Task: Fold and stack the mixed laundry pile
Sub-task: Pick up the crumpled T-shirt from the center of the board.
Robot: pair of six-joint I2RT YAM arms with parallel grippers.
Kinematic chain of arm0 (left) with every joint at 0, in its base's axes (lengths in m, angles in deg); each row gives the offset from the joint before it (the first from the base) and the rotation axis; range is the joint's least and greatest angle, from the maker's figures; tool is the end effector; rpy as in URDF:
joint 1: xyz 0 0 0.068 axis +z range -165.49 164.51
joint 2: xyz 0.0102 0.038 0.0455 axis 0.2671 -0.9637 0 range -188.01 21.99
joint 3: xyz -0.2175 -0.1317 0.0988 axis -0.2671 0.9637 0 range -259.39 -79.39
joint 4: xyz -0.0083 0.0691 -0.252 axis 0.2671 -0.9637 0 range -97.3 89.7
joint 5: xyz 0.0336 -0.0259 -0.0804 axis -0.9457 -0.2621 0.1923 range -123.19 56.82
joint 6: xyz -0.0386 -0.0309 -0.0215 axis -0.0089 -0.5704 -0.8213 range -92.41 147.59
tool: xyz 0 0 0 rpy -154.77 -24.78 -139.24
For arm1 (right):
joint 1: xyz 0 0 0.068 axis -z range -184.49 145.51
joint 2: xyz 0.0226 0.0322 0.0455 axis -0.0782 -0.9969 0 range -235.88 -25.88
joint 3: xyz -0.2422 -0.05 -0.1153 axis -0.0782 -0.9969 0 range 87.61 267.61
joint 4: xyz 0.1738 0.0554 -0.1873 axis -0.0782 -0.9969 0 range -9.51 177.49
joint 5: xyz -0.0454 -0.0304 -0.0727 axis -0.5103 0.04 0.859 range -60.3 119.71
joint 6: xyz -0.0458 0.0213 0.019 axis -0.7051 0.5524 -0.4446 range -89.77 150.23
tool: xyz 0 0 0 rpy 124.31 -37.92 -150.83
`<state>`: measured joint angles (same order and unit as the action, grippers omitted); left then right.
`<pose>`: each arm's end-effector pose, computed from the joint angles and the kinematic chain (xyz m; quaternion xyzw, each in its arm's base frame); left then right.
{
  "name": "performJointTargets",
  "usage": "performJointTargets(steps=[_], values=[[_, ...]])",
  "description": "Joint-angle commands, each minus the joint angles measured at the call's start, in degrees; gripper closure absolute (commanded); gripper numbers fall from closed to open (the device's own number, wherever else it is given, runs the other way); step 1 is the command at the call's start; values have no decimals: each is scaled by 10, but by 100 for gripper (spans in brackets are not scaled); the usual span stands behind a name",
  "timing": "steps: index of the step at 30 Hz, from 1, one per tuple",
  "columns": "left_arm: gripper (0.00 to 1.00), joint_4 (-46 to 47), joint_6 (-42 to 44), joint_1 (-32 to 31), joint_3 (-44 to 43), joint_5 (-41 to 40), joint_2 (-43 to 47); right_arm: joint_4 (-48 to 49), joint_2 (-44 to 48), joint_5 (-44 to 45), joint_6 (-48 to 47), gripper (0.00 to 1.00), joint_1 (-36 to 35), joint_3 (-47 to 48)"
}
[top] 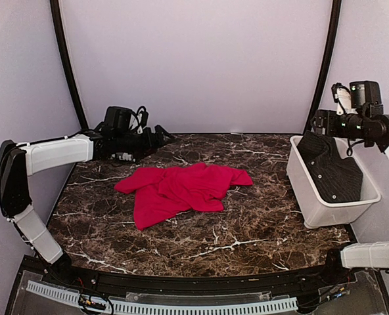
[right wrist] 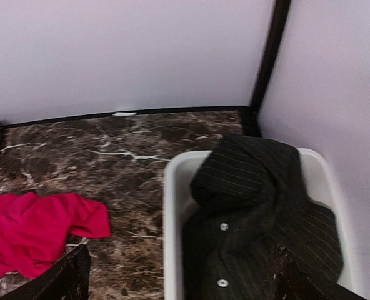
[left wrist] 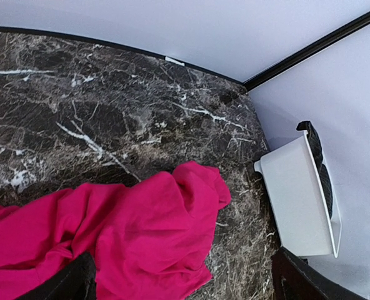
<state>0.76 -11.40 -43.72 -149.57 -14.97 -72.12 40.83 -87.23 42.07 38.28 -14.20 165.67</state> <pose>0.3352 -0.1926 0.2903 0.0100 0.8274 -0.4120 0.3816 0.2034 0.0271 0.4188 0.0414 0.8614 -0.0153 0.5060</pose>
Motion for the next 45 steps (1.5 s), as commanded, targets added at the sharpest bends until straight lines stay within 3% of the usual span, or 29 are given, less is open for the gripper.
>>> performJointTargets(steps=[1, 11, 21, 25, 29, 40, 45], values=[[3, -59, 31, 3, 45, -13, 31, 87, -40, -256, 25, 7, -38, -31], [3, -143, 31, 27, 155, -147, 109, 168, -276, -295, -19, 11, -230, 12], [2, -126, -8, 140, 228, -135, 109, 177, -508, -267, -76, 12, -400, 125], [2, -97, -11, 154, 241, -109, 87, 171, -580, -223, -97, 16, -446, 194], [4, -63, -20, 155, 256, -85, 67, 155, -645, -169, -98, 30, -481, 284], [15, -13, -24, 155, 259, -48, 21, 75, -804, -63, -69, 37, -492, 502], [21, 12, -30, 155, 258, -44, 4, 51, -840, -9, -71, 43, -492, 535]])
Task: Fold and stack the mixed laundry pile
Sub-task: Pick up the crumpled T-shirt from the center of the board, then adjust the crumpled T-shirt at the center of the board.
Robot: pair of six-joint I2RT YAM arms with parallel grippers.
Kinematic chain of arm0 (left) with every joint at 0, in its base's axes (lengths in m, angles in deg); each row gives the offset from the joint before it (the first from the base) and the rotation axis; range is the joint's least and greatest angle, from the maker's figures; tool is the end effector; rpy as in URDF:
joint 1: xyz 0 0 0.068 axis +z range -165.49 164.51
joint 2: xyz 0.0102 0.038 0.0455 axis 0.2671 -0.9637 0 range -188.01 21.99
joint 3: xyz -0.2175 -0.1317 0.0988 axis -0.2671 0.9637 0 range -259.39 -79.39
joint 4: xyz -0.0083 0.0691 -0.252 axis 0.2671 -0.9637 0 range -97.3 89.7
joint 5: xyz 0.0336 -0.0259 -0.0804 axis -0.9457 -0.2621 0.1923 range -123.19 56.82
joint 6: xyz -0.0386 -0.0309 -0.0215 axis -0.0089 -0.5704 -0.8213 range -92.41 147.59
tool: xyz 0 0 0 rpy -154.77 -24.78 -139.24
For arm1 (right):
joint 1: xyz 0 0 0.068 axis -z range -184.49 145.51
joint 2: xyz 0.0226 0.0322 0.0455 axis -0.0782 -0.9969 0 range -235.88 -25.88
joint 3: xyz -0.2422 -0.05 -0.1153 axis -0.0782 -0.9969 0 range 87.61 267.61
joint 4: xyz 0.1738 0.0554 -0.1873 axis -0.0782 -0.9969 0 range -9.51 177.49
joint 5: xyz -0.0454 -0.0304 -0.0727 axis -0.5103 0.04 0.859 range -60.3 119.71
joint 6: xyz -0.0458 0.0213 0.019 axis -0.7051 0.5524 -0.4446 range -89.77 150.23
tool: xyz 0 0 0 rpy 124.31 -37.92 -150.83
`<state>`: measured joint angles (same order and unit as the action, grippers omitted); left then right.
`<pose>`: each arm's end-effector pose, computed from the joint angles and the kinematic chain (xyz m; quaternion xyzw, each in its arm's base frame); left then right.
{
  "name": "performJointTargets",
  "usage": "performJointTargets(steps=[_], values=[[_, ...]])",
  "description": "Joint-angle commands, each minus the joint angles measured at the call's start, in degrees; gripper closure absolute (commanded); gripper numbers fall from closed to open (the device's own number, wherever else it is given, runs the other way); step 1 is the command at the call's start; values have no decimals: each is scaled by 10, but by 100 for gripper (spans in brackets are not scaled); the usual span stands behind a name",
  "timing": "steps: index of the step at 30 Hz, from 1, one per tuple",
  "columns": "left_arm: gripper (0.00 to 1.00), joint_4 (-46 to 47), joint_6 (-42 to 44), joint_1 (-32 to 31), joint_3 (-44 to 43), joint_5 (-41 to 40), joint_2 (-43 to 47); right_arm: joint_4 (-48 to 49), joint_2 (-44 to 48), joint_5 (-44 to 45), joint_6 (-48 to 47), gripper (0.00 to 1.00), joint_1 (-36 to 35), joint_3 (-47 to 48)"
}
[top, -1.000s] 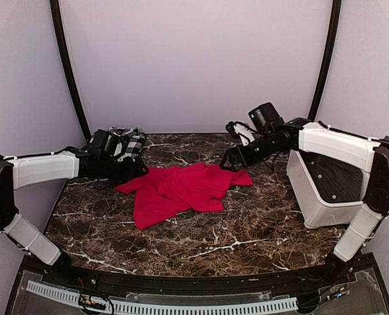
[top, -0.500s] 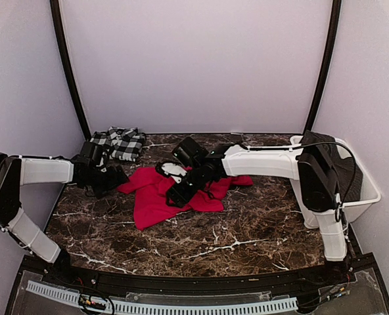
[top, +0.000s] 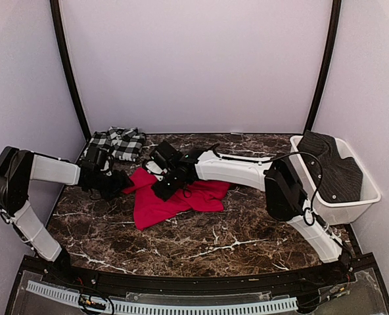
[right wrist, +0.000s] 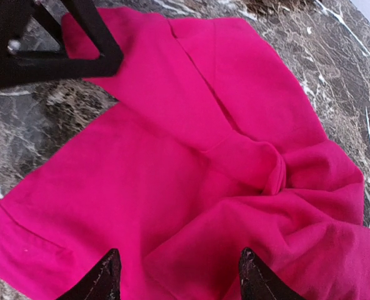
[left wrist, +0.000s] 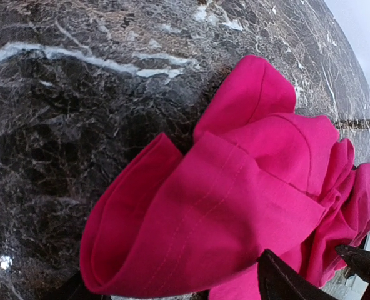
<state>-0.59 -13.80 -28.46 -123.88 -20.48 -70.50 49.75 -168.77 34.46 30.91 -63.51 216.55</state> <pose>0.3025 -0.0777 0.1541 -0.1898 0.9100 -0.2535 0.2675 0.2859 0.4707 0.1861 -0.4481 0.8307 0.1293 0.3039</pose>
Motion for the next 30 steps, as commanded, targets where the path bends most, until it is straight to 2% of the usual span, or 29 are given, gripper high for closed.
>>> performJointTargets(steps=[1, 3, 5, 6, 7, 8, 9, 11, 12, 14, 22, 27, 30], values=[[22, 32, -7, 2, 1, 12, -14, -39, -26, 84, 4, 46, 1, 25], [25, 40, -8, 2, 1, 15, -22, -38, -22, 103, 5, 53, 1, 16], [33, 45, -9, 2, -2, 21, -30, -36, -11, 120, 5, 66, 1, 9], [43, 49, -9, 2, -2, 21, -31, -38, -3, 126, 4, 72, 1, 4], [50, 51, -10, 2, -2, 21, -30, -39, 10, 130, 5, 76, 1, -3], [63, 58, -11, 2, -1, 20, -25, -37, 26, 132, 2, 80, 1, -14], [69, 61, -12, 2, -1, 20, -22, -29, 45, 132, -1, 85, 1, -27], [94, 65, -9, 3, -6, 23, -6, -20, 86, 144, -3, 96, 3, -52], [97, 59, -5, 3, -15, 22, 0, -18, 108, 146, -15, 100, 7, -62], [100, 50, -1, 3, -29, 19, 23, -15, 154, 148, -19, 100, 19, -86], [100, -27, 52, 3, -122, 14, 140, 48, 379, 122, -42, 100, 89, -226], [100, -89, 103, 3, -219, -5, 205, 77, 487, 129, -79, 100, 132, -252], [100, -115, 122, 3, -274, 10, 221, 91, 538, 113, -99, 100, 159, -246]])
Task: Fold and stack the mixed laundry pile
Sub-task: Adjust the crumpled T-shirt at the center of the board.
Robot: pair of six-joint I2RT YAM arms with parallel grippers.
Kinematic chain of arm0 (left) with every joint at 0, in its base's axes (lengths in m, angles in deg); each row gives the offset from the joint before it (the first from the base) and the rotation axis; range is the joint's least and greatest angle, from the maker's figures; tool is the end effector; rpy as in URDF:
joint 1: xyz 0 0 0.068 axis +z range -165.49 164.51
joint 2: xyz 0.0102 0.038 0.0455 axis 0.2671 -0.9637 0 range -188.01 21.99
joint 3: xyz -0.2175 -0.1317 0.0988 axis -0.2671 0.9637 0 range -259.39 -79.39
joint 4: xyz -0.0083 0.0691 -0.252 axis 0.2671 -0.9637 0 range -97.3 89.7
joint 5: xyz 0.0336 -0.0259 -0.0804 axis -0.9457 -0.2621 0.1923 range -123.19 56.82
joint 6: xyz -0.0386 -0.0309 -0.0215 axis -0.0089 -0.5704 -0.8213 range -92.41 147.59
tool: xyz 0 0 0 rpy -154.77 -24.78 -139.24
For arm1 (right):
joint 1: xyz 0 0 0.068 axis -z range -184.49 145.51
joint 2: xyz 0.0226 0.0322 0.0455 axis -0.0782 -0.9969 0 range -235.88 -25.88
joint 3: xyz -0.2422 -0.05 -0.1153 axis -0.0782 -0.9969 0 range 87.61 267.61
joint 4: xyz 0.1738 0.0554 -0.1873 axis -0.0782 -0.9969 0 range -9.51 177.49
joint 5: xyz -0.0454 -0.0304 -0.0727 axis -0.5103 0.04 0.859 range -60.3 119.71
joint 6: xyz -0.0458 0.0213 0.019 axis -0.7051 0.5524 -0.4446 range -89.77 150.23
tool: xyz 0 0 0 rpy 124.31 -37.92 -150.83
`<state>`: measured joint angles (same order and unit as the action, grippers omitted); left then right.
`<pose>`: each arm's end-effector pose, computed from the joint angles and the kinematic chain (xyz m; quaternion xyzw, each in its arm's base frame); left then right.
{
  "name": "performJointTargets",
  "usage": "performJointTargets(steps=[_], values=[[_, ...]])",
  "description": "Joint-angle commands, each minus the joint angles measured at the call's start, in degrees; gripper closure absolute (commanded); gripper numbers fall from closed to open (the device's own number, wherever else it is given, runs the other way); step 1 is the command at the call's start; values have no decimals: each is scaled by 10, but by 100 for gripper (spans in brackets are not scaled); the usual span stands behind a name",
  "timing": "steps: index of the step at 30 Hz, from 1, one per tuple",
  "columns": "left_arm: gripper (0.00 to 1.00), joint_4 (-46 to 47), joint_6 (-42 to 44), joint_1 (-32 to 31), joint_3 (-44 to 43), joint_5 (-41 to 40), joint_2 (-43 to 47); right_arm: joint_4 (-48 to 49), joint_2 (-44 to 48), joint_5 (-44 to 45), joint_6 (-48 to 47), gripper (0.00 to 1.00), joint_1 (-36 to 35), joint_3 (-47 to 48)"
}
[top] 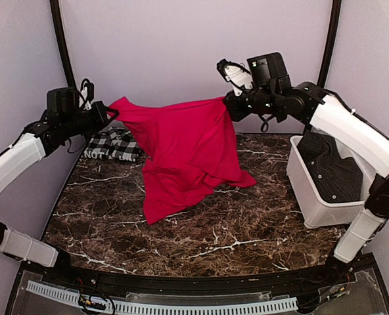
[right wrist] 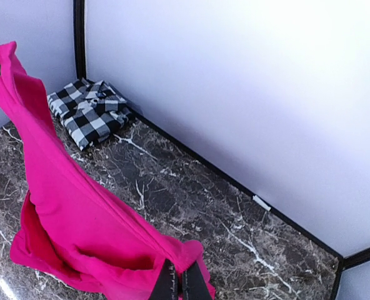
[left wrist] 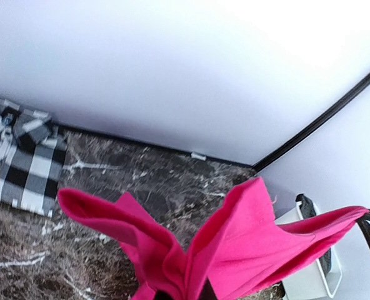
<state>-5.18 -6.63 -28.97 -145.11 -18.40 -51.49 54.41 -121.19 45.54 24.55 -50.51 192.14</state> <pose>0.2911 -0.0791 0.3691 -0.0603 0.7760 -0.3424 0.5262 0.2678 0.2636 0.4311 -0.2942 0.7797 0.0781 0.5472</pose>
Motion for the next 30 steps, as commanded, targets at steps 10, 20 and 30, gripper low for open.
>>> performJointTargets(steps=[10, 20, 30], values=[[100, -73, 72, 7, -181, 114, 82, 21, 143, -108, -73, 100, 37, 46], [100, -110, 87, 7, -213, 118, 118, -22, 139, -106, -84, 100, 38, 91], [100, -63, 61, 7, -198, 196, 199, -117, 202, -288, -52, 100, -12, 137]])
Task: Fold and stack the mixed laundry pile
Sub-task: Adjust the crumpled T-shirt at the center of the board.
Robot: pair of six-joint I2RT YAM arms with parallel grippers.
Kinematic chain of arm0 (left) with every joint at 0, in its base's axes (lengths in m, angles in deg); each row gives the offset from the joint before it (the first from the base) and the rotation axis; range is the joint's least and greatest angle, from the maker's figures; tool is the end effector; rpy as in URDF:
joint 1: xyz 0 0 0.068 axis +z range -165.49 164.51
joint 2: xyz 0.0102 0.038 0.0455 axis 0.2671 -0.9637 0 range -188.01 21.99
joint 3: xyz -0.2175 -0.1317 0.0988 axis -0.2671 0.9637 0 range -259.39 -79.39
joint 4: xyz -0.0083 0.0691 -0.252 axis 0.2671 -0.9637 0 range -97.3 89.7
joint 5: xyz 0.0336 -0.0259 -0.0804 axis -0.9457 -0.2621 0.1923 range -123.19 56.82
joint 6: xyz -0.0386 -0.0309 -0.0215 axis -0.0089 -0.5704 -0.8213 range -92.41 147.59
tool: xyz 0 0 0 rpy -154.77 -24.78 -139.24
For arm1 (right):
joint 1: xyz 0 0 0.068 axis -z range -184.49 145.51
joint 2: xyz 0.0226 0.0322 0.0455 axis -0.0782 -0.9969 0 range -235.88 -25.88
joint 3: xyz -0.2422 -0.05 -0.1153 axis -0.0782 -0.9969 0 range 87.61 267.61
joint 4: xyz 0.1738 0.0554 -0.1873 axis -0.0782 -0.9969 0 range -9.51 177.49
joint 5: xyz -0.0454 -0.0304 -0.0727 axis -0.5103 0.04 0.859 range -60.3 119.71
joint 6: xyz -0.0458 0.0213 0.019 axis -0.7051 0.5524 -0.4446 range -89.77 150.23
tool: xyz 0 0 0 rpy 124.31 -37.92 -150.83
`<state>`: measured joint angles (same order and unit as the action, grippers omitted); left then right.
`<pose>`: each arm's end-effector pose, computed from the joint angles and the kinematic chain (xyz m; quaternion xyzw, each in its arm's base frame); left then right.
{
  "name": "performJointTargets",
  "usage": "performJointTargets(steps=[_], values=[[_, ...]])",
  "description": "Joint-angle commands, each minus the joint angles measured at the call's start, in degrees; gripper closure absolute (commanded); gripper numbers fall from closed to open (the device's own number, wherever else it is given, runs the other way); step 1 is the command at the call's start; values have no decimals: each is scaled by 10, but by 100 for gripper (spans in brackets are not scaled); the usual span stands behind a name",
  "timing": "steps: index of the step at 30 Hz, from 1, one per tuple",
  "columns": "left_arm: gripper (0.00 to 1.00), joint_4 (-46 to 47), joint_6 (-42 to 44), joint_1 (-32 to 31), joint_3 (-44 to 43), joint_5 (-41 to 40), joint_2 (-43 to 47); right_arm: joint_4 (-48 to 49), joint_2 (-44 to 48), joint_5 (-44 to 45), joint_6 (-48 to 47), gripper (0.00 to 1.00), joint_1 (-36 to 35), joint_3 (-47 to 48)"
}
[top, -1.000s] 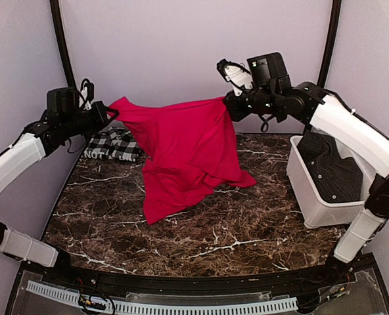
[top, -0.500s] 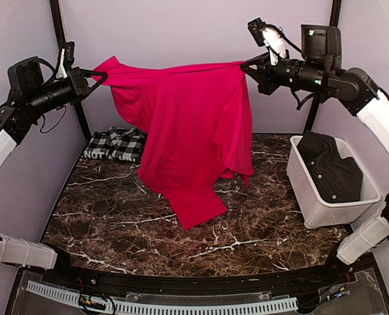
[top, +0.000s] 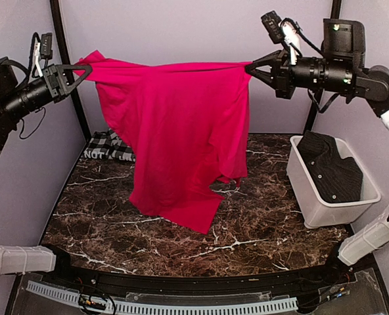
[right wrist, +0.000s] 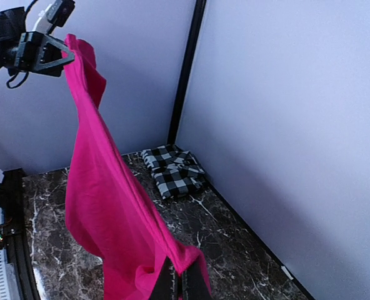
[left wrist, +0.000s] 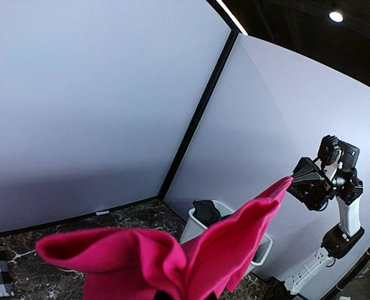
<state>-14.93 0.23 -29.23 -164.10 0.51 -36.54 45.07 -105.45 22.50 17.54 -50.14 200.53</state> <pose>0.1673 -0.0613 0.5212 0.1512 0.6276 -0.4318 0.6299 0.1728 0.1832 0.5408 -0.4057 0.6431 0.2297 0.6076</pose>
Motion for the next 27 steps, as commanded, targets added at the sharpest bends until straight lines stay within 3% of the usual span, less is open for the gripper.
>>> performJointTargets(steps=[1, 4, 8, 11, 13, 20, 22, 25, 27], values=[[100, 23, -8, 10, -12, 0, 53, -36, 42, -52, 21, 100, -18, 51], [100, -30, -2, 10, -27, -59, 47, -89, 17, 8, 15, 100, -19, 28], [100, -54, -4, 10, 18, -90, 43, -136, -32, -26, 18, 100, -19, -24], [100, -52, -12, 10, 51, -118, 45, -79, -19, -36, 40, 100, 2, -90], [100, -63, -10, 10, 69, -148, 29, -14, -15, -66, 61, 100, 53, -152], [100, -31, -25, 10, 188, -192, -64, 42, -190, -119, 83, 100, 89, -200], [100, 3, -33, 10, 229, -202, -84, 51, -248, -103, 98, 87, 87, -188], [100, 42, -41, 11, 277, -208, -115, 39, -307, -44, 125, 59, 87, -163], [100, 55, -42, 11, 299, -213, -135, 31, -312, -14, 145, 54, 84, -167]])
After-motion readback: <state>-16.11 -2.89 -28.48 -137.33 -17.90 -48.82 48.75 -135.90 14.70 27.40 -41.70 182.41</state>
